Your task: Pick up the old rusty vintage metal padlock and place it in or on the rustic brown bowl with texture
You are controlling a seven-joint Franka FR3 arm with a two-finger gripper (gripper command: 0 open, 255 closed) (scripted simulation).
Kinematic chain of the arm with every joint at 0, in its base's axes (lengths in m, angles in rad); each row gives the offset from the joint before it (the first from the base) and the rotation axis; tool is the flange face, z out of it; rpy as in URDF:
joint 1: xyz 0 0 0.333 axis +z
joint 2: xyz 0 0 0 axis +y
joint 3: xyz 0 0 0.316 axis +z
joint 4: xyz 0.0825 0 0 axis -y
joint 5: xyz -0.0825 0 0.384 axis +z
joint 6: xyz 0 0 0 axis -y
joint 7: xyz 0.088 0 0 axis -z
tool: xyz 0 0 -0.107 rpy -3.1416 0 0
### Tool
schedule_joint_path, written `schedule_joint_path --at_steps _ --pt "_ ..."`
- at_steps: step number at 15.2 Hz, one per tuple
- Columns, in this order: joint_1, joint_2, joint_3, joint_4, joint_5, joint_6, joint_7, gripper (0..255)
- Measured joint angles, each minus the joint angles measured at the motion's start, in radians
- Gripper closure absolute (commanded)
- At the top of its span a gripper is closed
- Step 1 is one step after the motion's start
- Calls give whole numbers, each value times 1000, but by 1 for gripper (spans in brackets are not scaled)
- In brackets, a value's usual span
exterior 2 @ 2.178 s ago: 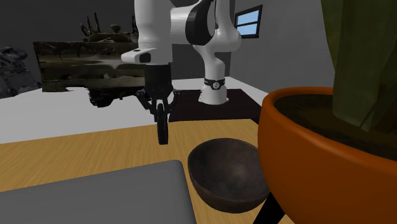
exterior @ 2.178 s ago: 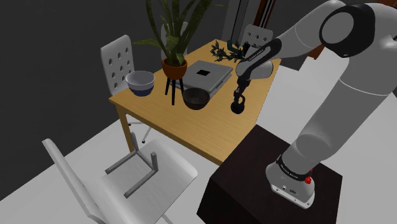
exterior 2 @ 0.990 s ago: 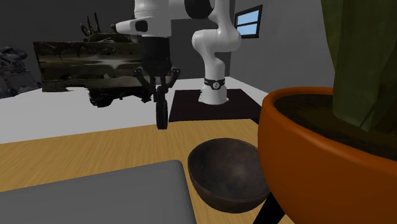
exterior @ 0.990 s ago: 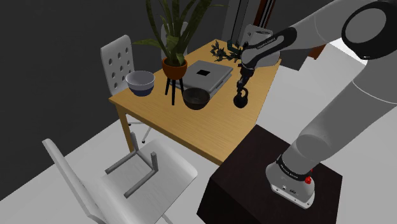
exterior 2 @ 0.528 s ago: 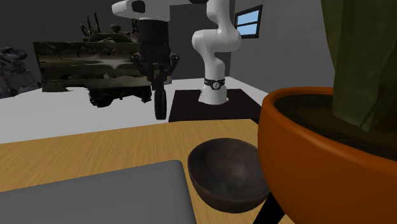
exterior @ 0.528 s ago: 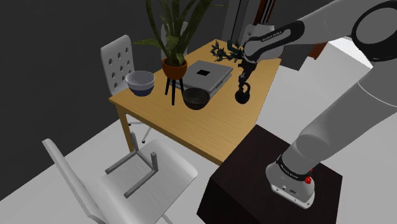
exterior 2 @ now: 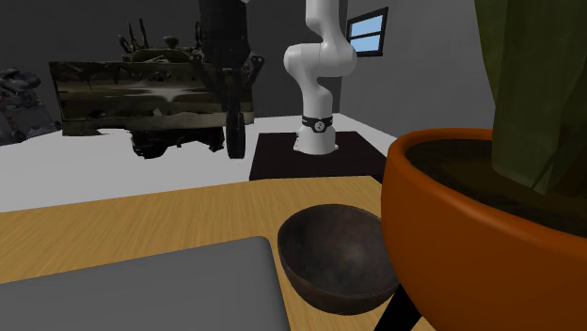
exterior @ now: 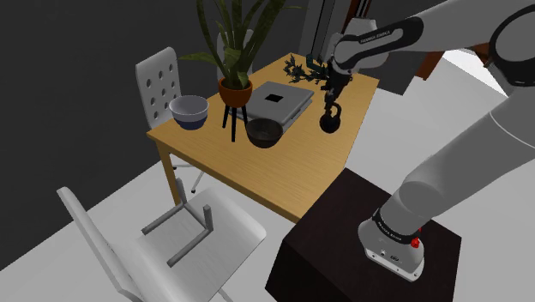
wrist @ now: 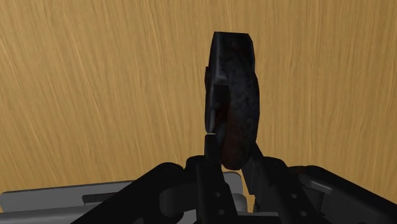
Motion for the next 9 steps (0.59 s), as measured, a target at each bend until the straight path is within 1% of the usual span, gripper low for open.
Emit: schedule_joint_path --at_steps 4,9 --pt "-1 -23 3 29 -6 -51 4 255" --pt "42 39 52 112 19 -77 79 255"
